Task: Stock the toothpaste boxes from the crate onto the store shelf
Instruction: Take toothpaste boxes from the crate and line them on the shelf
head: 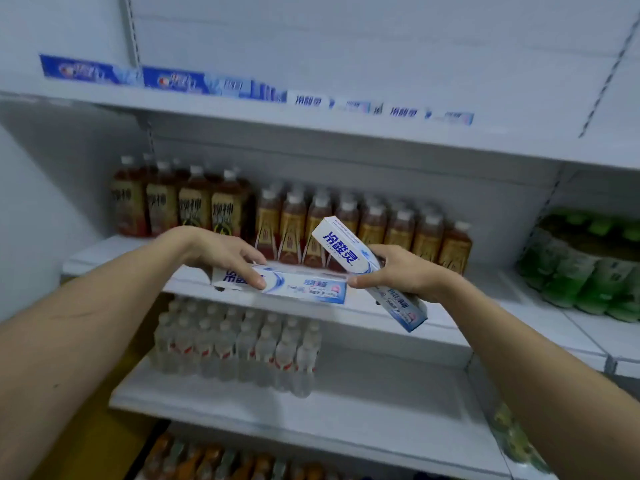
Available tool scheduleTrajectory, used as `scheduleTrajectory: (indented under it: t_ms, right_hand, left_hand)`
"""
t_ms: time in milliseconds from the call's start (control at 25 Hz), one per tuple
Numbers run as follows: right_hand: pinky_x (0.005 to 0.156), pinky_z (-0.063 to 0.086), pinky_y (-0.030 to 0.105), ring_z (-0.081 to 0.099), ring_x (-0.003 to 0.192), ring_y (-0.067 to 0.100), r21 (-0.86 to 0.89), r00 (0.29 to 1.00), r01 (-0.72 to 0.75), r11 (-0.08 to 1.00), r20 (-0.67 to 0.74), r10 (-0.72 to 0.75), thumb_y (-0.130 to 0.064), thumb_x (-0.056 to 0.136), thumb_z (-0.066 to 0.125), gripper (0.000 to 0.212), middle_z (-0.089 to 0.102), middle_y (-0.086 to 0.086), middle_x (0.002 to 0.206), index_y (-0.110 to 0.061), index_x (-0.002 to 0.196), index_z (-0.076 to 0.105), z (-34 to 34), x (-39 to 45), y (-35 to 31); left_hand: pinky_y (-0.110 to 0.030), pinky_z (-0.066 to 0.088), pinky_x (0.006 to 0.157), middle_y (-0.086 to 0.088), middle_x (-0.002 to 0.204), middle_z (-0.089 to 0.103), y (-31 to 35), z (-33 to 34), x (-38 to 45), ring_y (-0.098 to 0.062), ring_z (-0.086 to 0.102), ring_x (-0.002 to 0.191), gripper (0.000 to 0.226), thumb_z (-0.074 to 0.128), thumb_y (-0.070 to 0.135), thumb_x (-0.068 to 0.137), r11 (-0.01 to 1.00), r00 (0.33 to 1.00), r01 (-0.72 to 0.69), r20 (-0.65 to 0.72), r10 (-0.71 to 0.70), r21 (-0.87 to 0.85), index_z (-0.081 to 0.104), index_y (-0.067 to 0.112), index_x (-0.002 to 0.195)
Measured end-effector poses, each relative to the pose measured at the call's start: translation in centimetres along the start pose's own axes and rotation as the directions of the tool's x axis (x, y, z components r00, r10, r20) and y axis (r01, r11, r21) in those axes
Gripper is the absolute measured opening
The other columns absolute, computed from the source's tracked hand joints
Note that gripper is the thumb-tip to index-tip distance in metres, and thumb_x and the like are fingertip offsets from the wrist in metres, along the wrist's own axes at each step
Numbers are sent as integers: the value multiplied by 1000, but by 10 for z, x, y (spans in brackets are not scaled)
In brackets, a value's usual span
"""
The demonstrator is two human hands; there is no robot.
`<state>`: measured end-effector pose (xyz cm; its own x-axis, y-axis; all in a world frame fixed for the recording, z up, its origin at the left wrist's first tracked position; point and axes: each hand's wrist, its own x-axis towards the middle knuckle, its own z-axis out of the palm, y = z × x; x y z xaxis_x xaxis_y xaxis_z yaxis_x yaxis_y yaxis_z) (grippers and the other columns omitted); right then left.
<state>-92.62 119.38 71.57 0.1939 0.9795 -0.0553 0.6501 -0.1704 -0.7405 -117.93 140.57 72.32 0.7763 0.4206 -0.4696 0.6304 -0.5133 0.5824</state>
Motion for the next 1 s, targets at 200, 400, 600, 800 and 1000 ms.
scheduleTrajectory:
  t_ms: [200,400,600,800,1000]
  right_hand:
    - [74,55,28,70,88,11,-137,958,65,989,-268,-100,-47,77,78,47,70,-7,108,-27,114,58,-87,-15,-76]
    - [79,59,49,73,83,29,-161,925,154,975,-324,-199,-37,78,79,43,74,5,103,-20,113,60,-158,-19,-141]
    - [74,62,48,73,85,33,-253,914,93,963,-362,-183,-43,76,80,44,75,6,98,-23,111,63,-219,1,-151]
    - [73,56,30,72,80,14,-497,919,-93,863,-376,-117,-58,74,75,51,71,-7,102,-36,117,61,-273,41,-125]
    - [85,53,34,67,87,13,-648,938,-174,741,-338,-75,-64,71,73,58,65,-9,108,-38,121,59,-311,93,-90]
  left_hand:
    - [-41,55,85,-1,108,74,33,-86,-58,-25,70,100,63,81,55,59,982,948,-186,-257,188,34,68,30,115]
    - [-39,53,80,-6,112,69,80,-152,-96,-27,65,93,52,78,53,73,955,881,-295,-377,286,36,64,33,119]
    - [-25,51,70,-8,104,69,145,-187,-88,-14,64,80,42,69,48,80,939,828,-327,-445,341,111,67,24,115]
    - [-32,51,78,-4,107,70,190,-207,-31,-20,65,89,40,72,53,76,943,801,-221,-505,320,248,68,30,110]
    - [-36,56,79,-4,106,69,204,-229,30,-21,68,89,47,75,56,70,956,792,-55,-570,218,289,63,35,110]
